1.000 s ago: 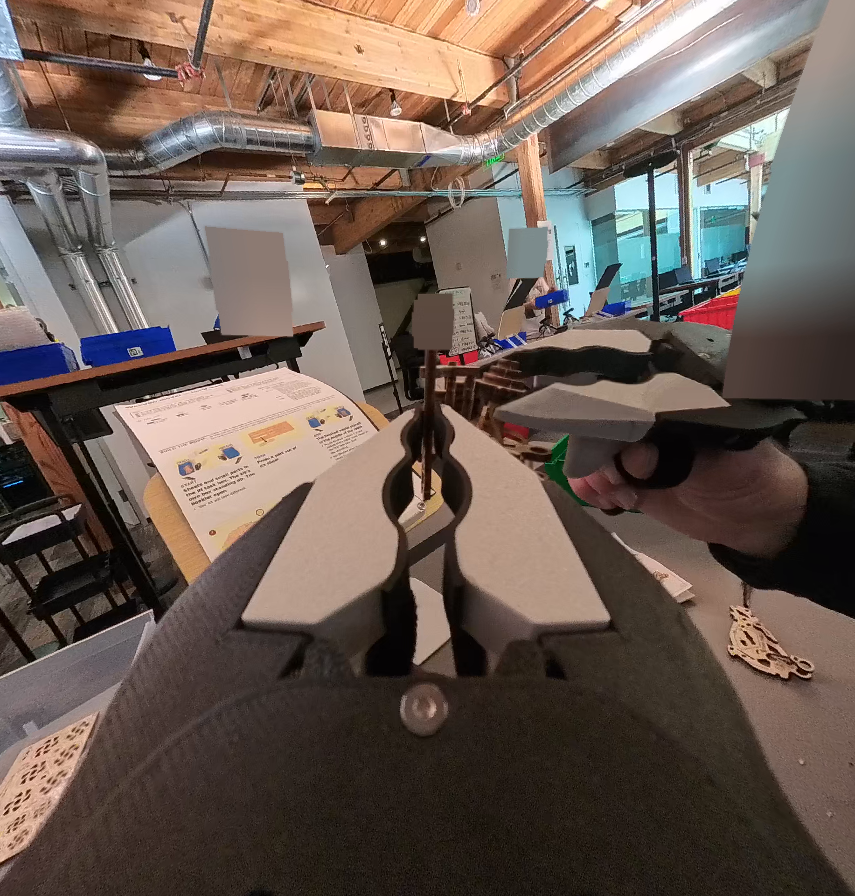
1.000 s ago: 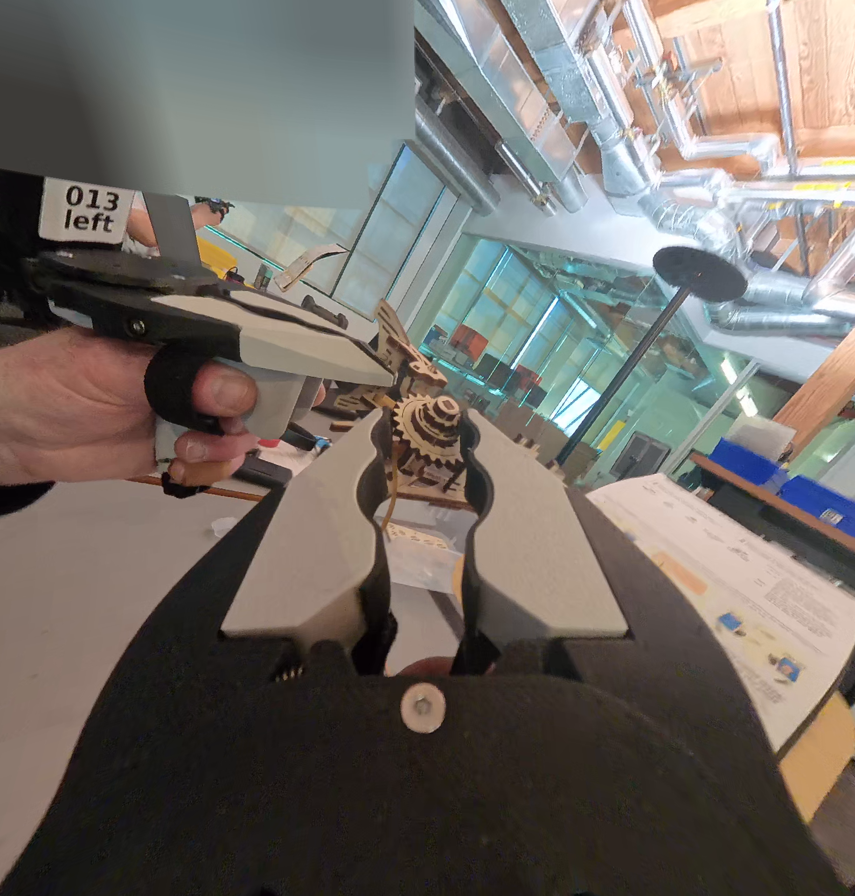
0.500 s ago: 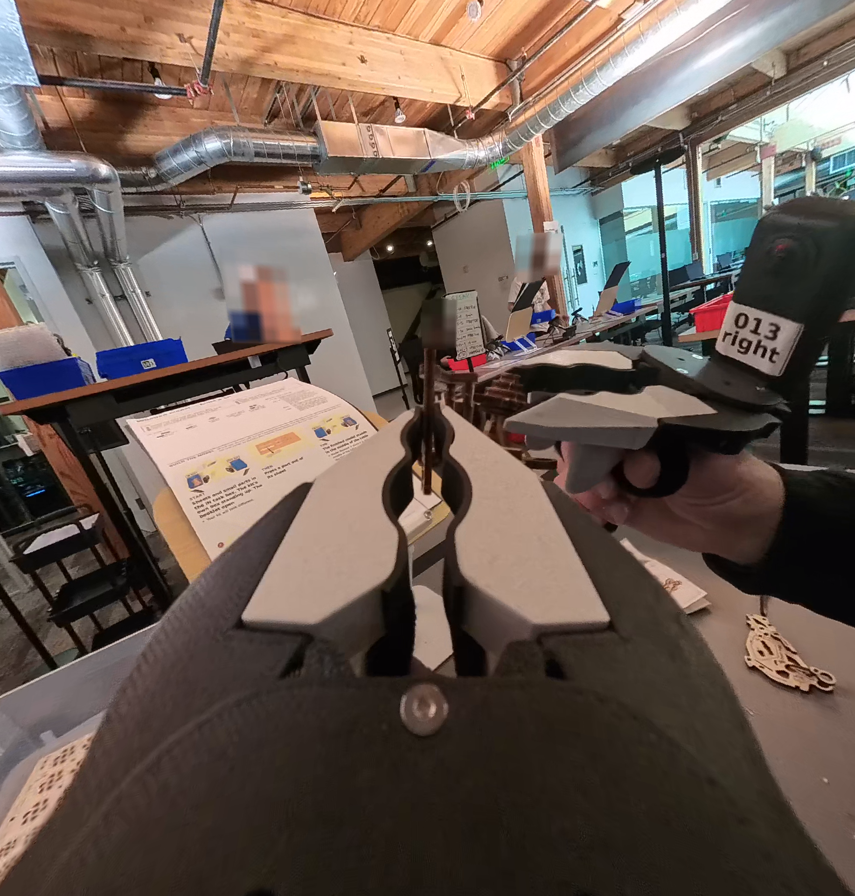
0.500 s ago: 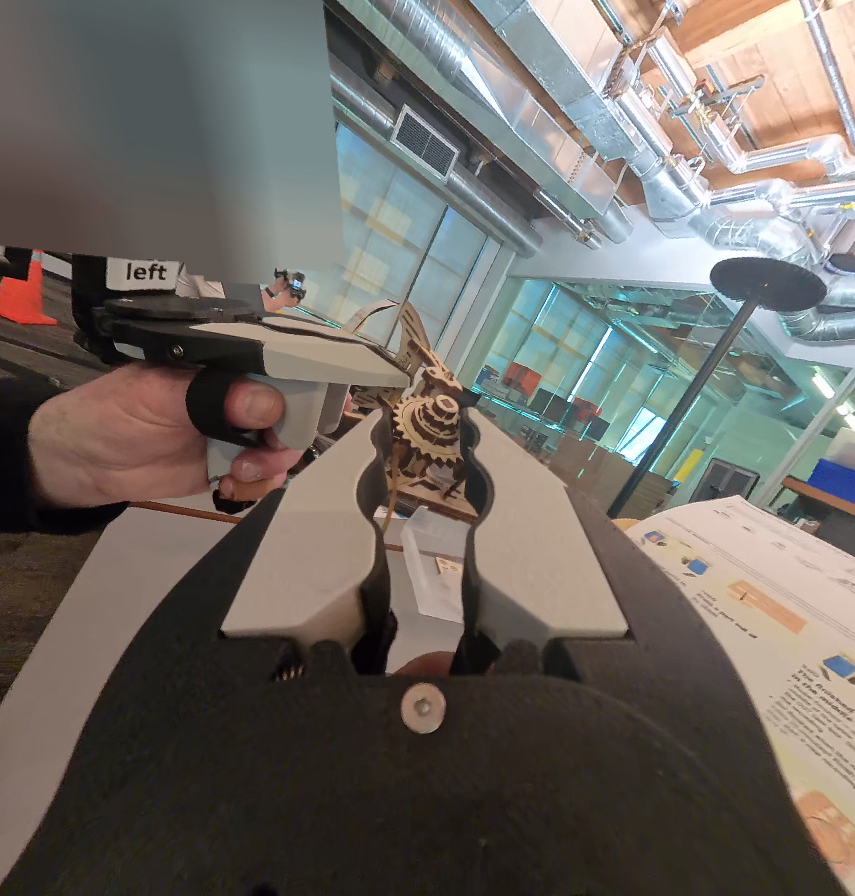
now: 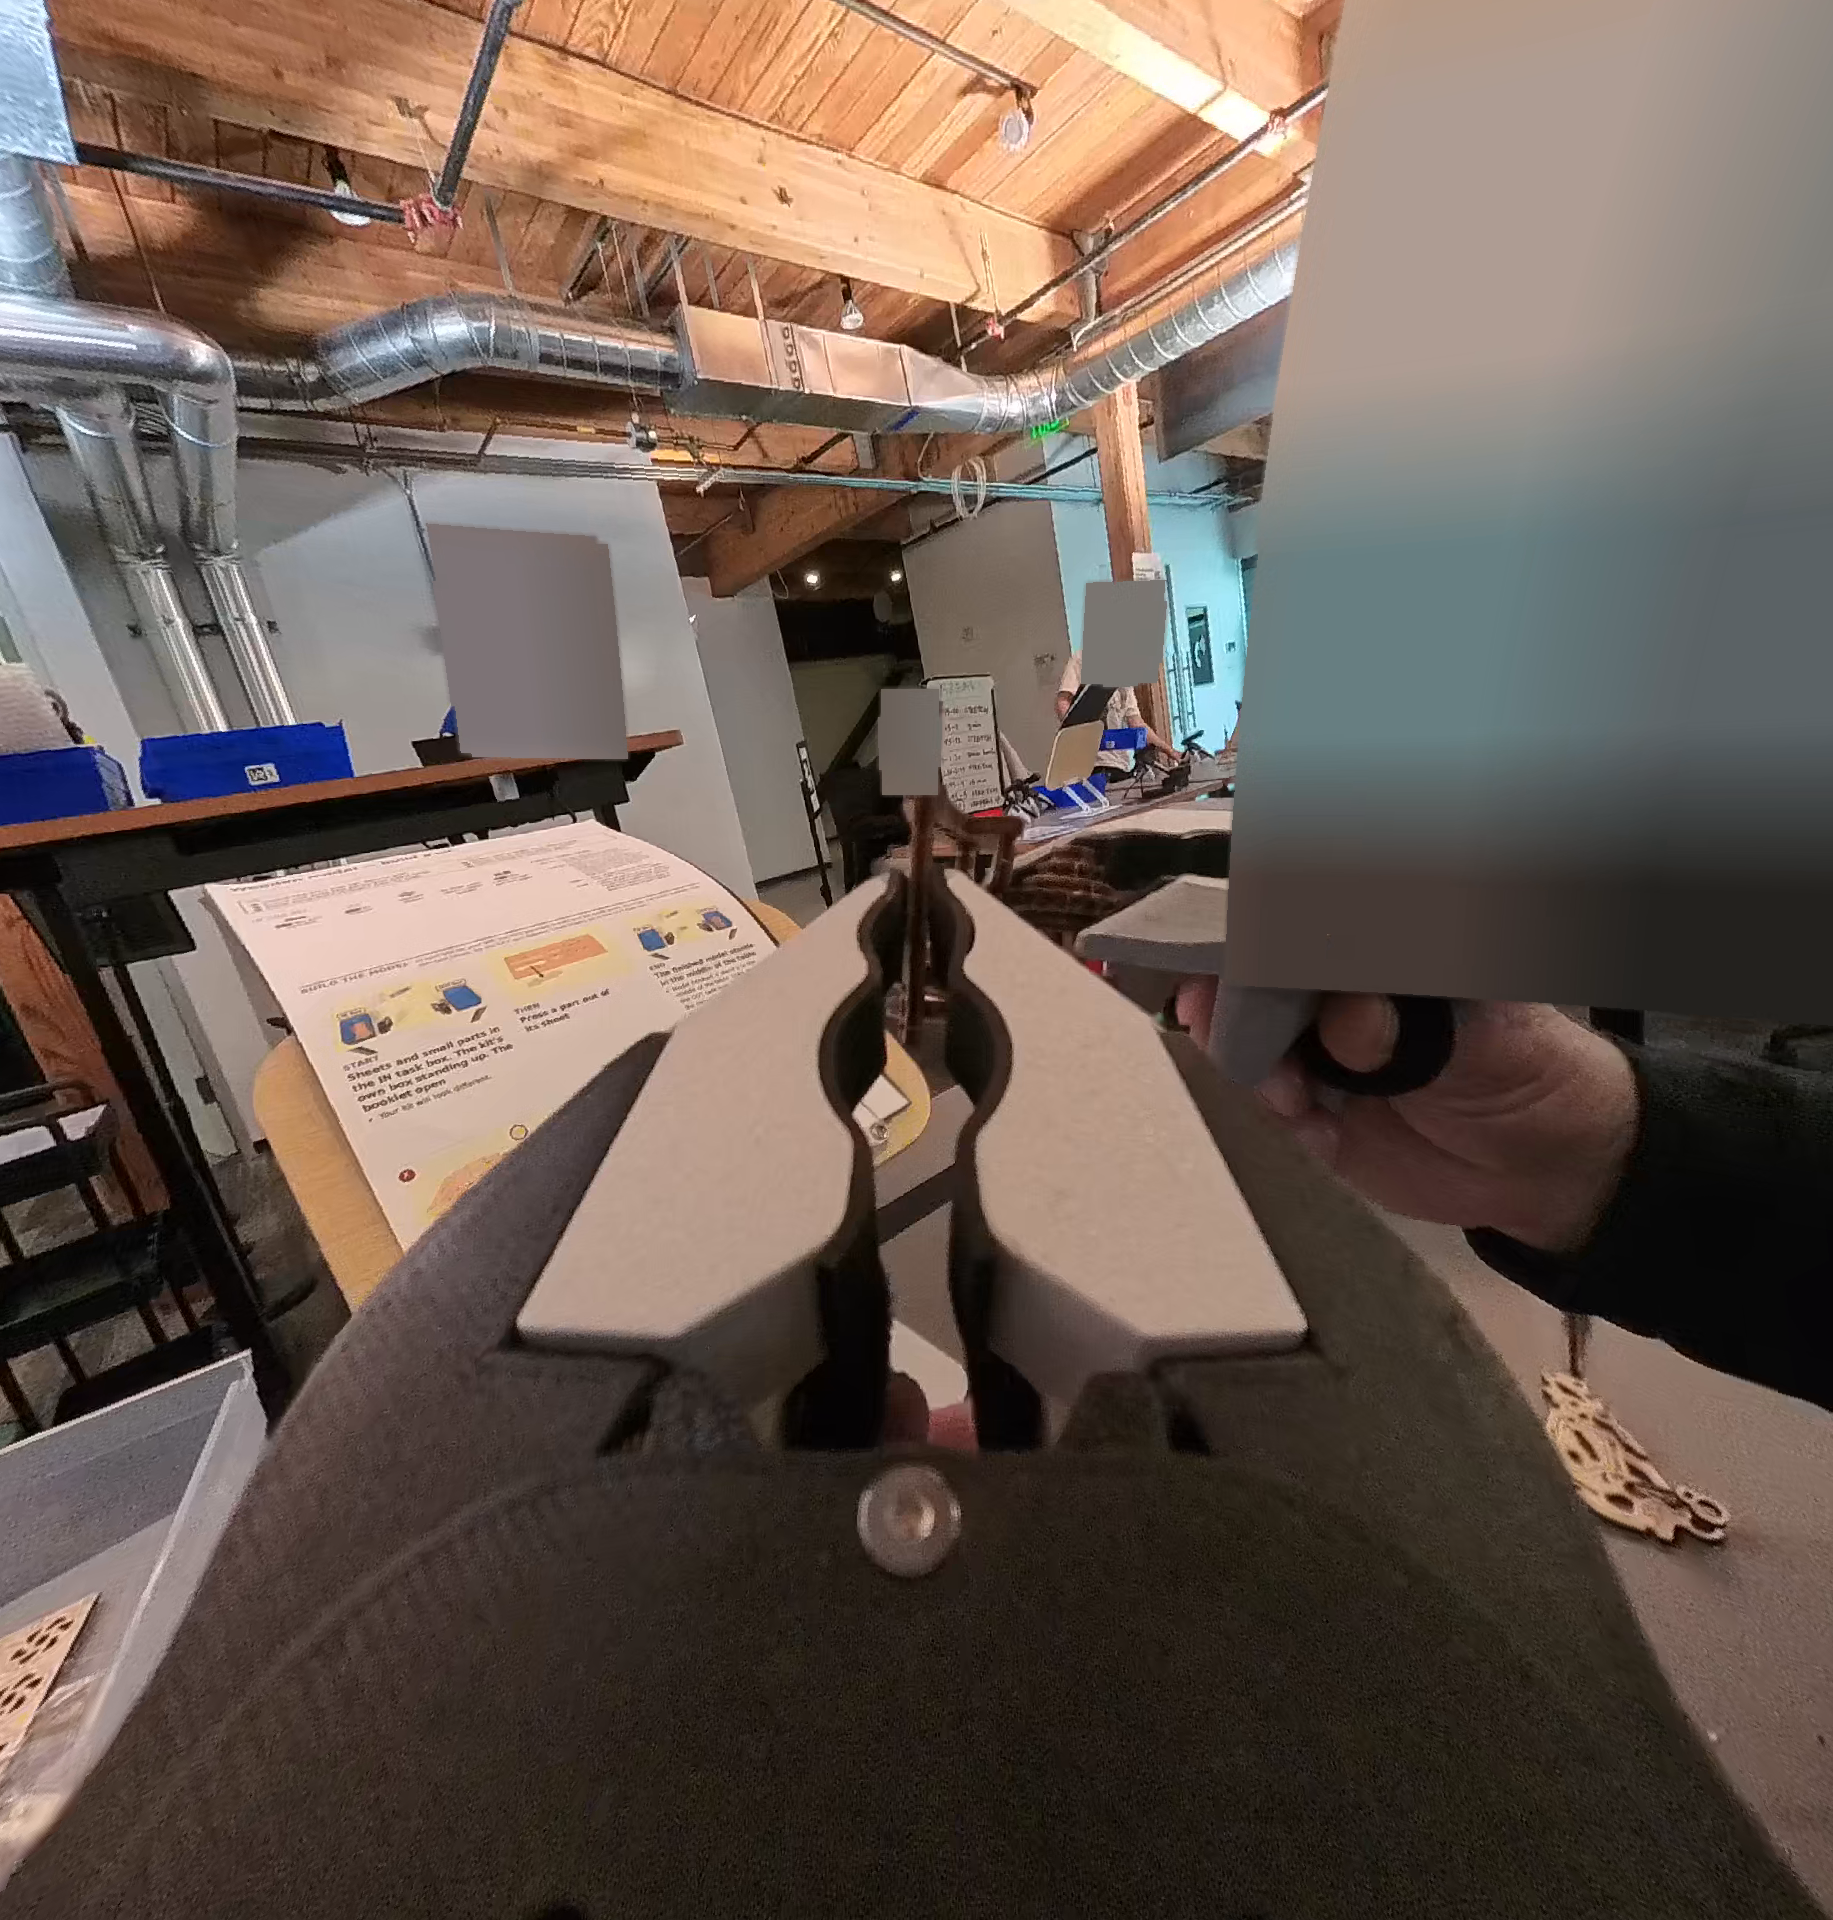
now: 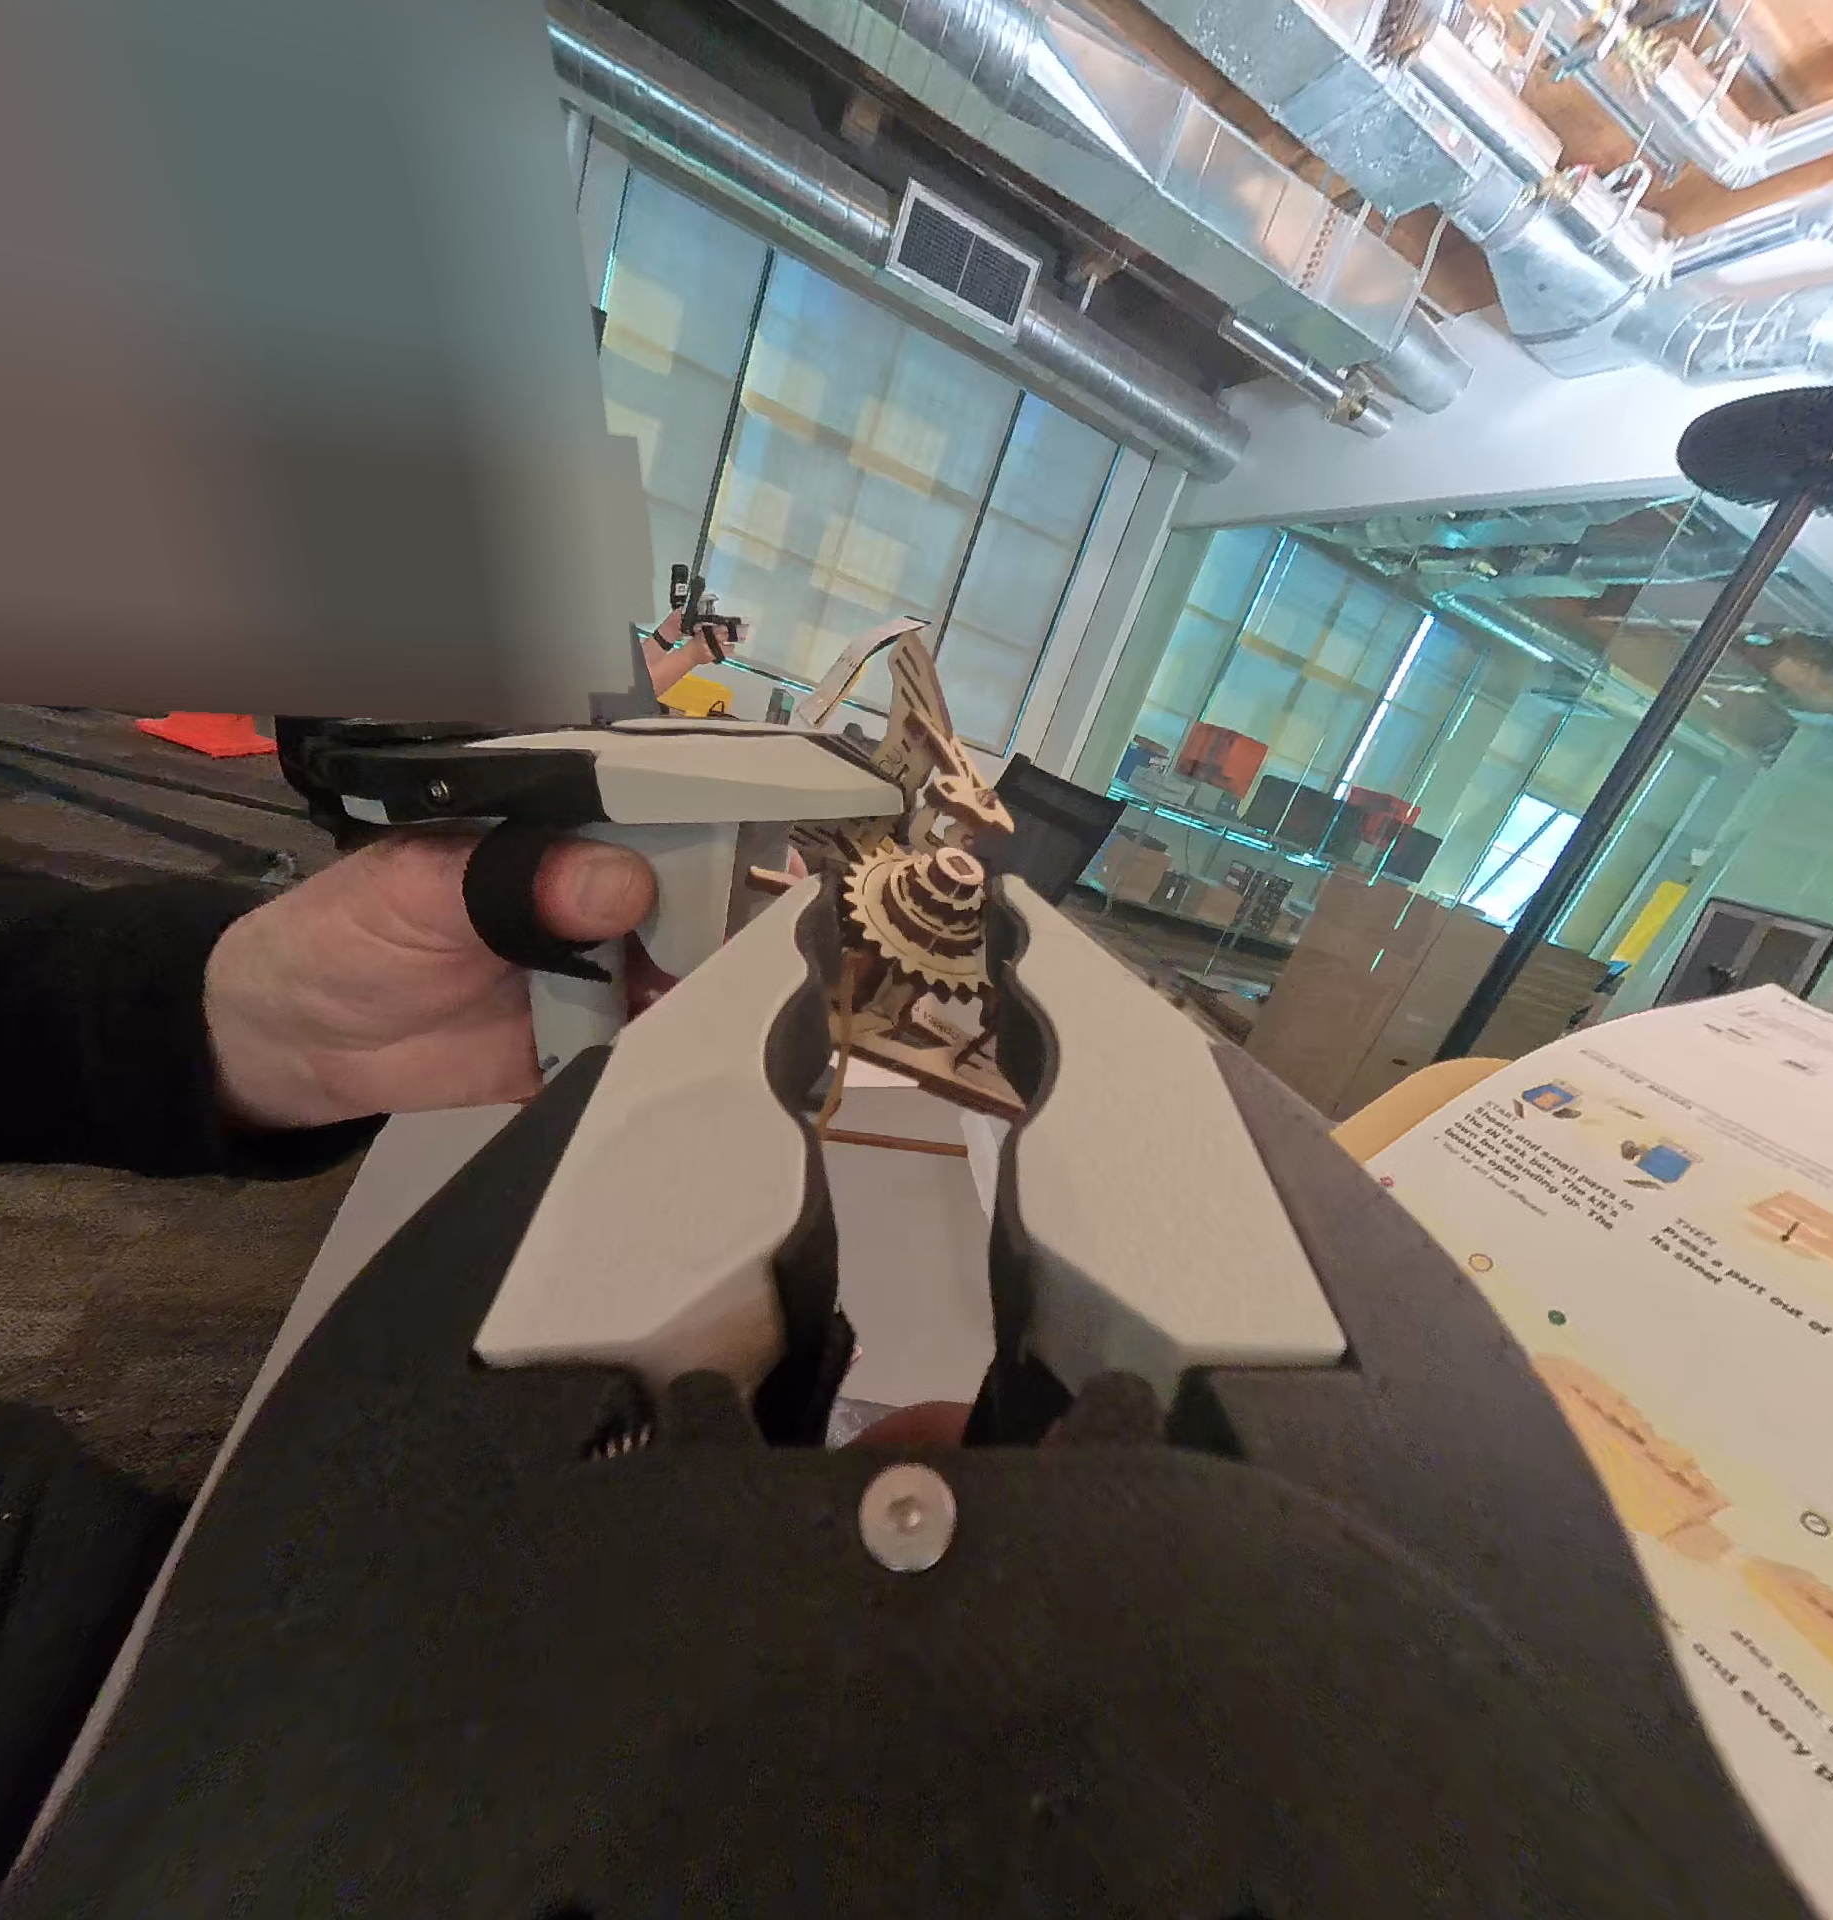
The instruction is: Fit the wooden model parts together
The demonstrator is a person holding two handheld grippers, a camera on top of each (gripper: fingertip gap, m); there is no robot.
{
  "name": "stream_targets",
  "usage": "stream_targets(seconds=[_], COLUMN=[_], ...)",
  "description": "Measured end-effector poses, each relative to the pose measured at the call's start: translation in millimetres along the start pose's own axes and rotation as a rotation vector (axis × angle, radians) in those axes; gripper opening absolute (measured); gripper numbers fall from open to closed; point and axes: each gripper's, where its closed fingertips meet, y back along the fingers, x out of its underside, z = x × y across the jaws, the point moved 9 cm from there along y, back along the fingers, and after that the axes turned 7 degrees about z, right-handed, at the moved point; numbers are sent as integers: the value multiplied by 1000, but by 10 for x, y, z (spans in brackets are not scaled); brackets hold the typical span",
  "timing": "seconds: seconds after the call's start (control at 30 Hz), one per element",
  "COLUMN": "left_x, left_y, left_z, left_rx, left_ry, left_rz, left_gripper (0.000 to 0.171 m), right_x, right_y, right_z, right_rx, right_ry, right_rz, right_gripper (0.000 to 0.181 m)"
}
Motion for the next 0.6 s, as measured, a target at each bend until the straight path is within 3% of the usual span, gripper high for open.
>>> stream_targets(seconds=[0.6], left_x=[203], left_y=[-54], left_z=[128], left_rx=[17], left_ry=[143], left_rz=[-45], left_gripper=[1], right_x=[123], right_y=[-47], right_z=[-51], right_rx=[35], right_ry=[22], right_rz=[88], right_gripper=[27])
